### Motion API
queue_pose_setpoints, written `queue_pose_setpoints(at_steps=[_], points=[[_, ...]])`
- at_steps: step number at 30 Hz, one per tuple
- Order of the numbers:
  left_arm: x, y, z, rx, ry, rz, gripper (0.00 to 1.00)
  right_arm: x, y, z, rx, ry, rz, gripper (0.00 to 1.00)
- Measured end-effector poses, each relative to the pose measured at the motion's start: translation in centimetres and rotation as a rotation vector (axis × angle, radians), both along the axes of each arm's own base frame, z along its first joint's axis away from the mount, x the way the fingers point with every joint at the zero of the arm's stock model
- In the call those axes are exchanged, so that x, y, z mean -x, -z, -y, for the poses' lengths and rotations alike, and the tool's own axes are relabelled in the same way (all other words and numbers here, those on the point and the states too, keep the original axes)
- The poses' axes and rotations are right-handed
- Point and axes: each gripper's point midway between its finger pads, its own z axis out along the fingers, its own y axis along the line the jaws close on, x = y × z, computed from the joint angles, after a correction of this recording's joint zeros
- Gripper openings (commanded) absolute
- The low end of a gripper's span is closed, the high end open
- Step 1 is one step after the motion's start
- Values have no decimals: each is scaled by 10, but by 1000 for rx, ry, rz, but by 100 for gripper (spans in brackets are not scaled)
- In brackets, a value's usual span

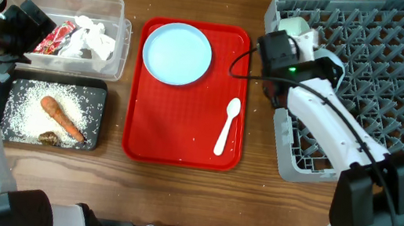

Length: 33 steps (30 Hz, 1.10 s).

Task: Sort waste into correct bins and load items into the dishwasher rack
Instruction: 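Carry the light-blue bowl into the rack beside the green bowl, then reach the right gripper to the light-blue plate edge and grasp it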

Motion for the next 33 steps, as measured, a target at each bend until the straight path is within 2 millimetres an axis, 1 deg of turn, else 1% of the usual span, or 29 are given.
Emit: queue_pose_setpoints(at_steps=[2,4,5,6,7,10,12,13,14,15,17,18,19,20,21,22,23,24,25,26,27,28,29,30,31,33], points=[[0,0,0,0,0,0,100,2,2,-20,0,-56,-18,66],[0,0,0,0,0,0,100,4,2,-37,0,-99,-22,75],[0,0,0,0,0,0,100,5,3,-44,0,-117,-23,81],[0,0,0,0,0,0,100,6,3,-50,1,-133,-24,91],[0,0,0,0,0,0,100,7,3,-53,1,-141,-24,99],[0,0,0,0,0,0,100,3,2,-61,-36,-156,-6,100],[0,0,0,0,0,0,100,-2,6,-76,-150,-195,-10,100],[0,0,0,0,0,0,100,-4,9,-90,-256,-228,-10,100],[0,0,0,0,0,0,100,-6,6,-116,-449,-280,13,100],[0,0,0,0,0,0,100,-7,-5,-152,-687,-355,39,100],[0,0,0,0,0,-1,100,-3,-38,-217,-1068,-514,53,100],[0,0,0,0,0,0,100,-1,-52,-240,-1193,-583,62,99],[0,0,0,1,0,-2,100,-4,-75,-266,-1335,-667,104,94],[0,0,0,0,0,0,100,-7,-87,-281,-1431,-696,128,90],[0,0,0,0,0,1,100,-11,-84,-286,-1476,-665,138,84],[0,0,0,0,0,-1,100,-23,-66,-288,-1515,-569,152,78],[0,0,0,0,0,0,100,-32,-35,-287,-1526,-453,137,73],[0,0,0,0,0,-1,100,-38,-2,-285,-1527,-343,115,71],[0,0,0,0,0,0,100,-40,31,-282,-1526,-235,91,69],[0,0,0,0,0,-1,100,-38,68,-278,-1515,-119,58,66],[0,0,0,0,0,-1,100,-35,85,-273,-1504,-48,42,63],[0,0,0,0,0,-1,100,-32,99,-269,-1500,23,34,56],[0,0,0,0,0,-1,100,-29,115,-265,-1493,99,31,46],[0,0,0,0,0,-1,100,-28,121,-264,-1493,129,32,41],[0,0,0,0,0,-1,100,-28,129,-263,-1493,162,34,39],[0,0,0,0,0,-1,100,-26,145,-261,-1490,217,29,37]])
